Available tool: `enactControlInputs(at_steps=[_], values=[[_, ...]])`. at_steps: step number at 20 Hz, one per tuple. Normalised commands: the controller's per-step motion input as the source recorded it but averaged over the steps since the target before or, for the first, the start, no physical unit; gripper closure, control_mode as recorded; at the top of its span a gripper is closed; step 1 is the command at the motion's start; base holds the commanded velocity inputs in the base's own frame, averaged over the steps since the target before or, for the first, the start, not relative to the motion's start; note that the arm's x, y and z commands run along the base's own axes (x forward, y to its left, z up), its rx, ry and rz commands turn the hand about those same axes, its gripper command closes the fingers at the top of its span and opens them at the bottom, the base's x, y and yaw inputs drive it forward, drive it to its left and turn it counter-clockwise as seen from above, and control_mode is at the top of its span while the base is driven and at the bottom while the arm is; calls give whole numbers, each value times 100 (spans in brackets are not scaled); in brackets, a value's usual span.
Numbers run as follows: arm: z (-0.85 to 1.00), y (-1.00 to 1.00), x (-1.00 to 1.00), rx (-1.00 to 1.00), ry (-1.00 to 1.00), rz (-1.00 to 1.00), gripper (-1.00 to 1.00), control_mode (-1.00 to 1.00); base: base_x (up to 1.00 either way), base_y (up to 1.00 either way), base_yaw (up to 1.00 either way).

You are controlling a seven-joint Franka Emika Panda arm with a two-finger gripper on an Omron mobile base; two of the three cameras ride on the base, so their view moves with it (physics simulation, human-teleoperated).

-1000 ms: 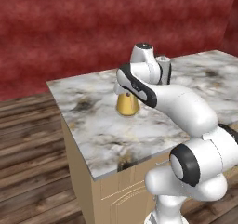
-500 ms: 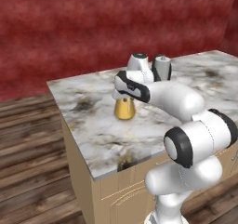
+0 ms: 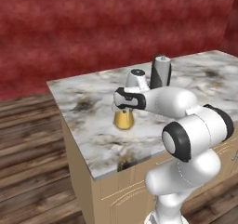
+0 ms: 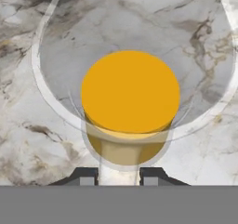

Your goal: Place the pitcher and cup on the dining counter for serving.

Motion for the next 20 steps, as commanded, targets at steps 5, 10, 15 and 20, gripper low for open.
enactControlInputs(at_steps=[5,10,15,20], values=[[-40,0,0,0,0,0,100,-100,0,0,0],[-35,0,0,-2,0,0,100,-100,0,0,0],[-9,0,0,0,2,0,-100,-100,0,0,0],[0,0,0,0,1,0,-100,-100,0,0,0]])
